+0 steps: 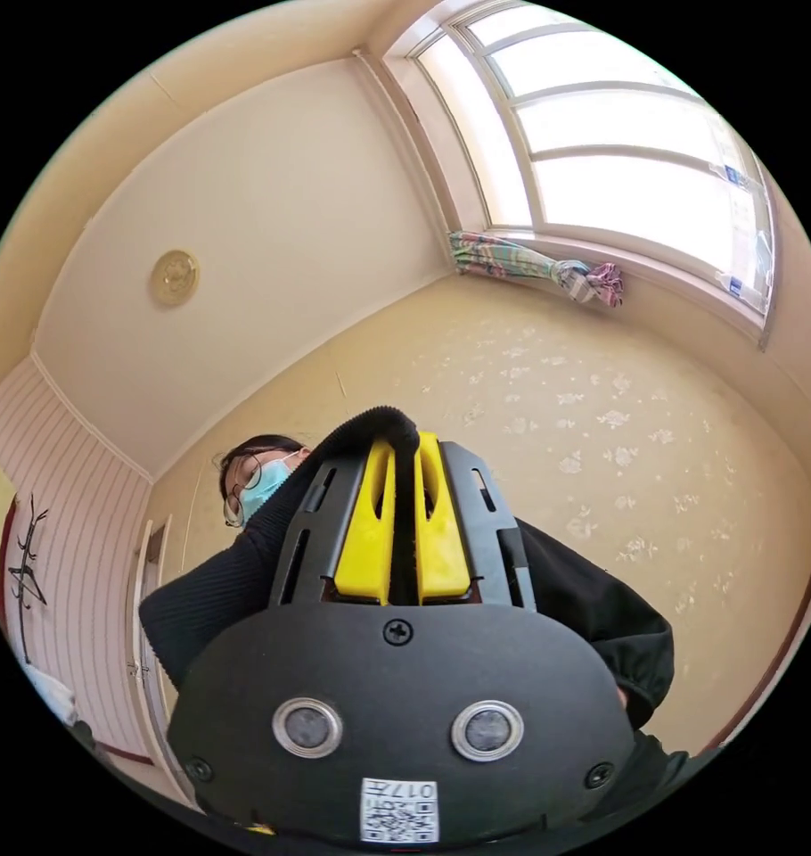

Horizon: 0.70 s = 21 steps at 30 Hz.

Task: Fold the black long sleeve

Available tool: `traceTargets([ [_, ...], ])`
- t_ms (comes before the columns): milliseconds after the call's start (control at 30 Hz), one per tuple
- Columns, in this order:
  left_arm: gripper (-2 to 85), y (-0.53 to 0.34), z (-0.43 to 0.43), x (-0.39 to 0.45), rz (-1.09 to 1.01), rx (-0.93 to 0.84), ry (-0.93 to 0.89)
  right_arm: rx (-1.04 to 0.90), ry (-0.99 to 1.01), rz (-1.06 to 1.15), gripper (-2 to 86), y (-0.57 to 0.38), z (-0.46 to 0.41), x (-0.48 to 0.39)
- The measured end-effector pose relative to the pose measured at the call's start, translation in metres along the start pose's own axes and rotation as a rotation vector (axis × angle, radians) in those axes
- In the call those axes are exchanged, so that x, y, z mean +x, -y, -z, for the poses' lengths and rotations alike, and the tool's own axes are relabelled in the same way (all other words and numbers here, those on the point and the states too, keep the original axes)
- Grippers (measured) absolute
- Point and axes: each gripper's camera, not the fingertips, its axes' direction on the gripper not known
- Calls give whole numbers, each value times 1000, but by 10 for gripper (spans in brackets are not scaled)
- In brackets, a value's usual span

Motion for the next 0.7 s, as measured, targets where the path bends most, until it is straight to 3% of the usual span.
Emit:
traceTargets([
  [100,33,12,5,8,-27,-20,134,252,-116,91,19,6,34,-32],
  [200,34,31,5,13,19,-57,375,501,-74,268,12,17,72,-78],
  [300,34,53,-4,8,153,-135,805,560,-80,443,9,56,81,-134],
  [433,35,75,-64,-13,150,-434,1218,566,-81,611,5,117,72,-212],
  [600,35,69,-127,-59,40,-675,1274,664,-214,805,5,142,33,-294],
  [700,34,70,-139,-81,6,-680,1411,686,-431,860,6,150,8,-323],
])
